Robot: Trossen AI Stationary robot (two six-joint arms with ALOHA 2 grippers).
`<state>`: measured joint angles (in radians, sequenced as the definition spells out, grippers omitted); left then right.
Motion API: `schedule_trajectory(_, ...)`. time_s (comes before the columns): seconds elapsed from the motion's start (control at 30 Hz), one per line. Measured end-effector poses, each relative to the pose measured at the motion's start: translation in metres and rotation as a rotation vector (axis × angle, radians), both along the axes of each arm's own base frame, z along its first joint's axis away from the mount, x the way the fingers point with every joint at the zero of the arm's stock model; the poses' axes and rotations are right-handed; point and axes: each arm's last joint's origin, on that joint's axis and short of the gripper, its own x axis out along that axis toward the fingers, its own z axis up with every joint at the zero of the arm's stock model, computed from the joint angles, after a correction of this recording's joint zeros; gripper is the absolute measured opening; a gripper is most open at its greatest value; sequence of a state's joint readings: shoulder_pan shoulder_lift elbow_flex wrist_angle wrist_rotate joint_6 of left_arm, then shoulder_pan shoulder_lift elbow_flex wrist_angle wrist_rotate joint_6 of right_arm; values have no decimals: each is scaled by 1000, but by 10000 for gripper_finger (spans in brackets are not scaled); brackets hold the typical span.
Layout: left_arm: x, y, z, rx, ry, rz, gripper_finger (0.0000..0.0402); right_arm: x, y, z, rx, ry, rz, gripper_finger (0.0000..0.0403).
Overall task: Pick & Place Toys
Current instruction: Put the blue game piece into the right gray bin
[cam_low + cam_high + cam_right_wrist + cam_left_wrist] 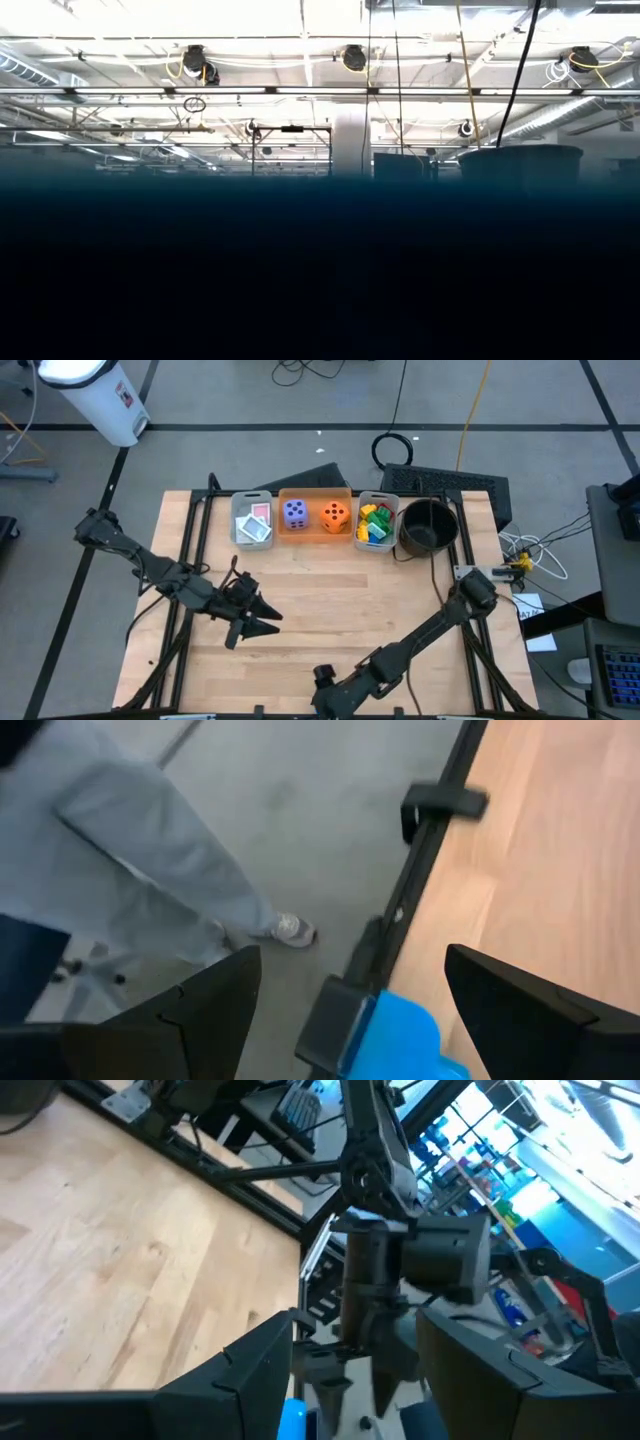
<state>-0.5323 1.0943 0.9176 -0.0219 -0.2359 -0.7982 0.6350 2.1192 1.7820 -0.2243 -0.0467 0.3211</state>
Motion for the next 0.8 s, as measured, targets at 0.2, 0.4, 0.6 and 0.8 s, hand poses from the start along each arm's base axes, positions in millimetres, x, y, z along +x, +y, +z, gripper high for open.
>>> schedule_trajectory(0.2, -1, -1, -1, -12, 11, -2, 216, 2, -4, -19, -102, 36, -34, 304)
schedule_trajectory(0.4, -1, -1, -1, -13, 10, -3, 216, 2, -18, -38, -152, 86, -59, 304)
schedule_trajectory(0.6, -1, -1, -1, -20, 12, -1, 216, -8, -17, -55, -132, 170, 5, 304)
schedule_trajectory(0.8, -1, -1, -1, -20, 12, -1, 216, -16, -4, -55, -134, 154, 30, 304)
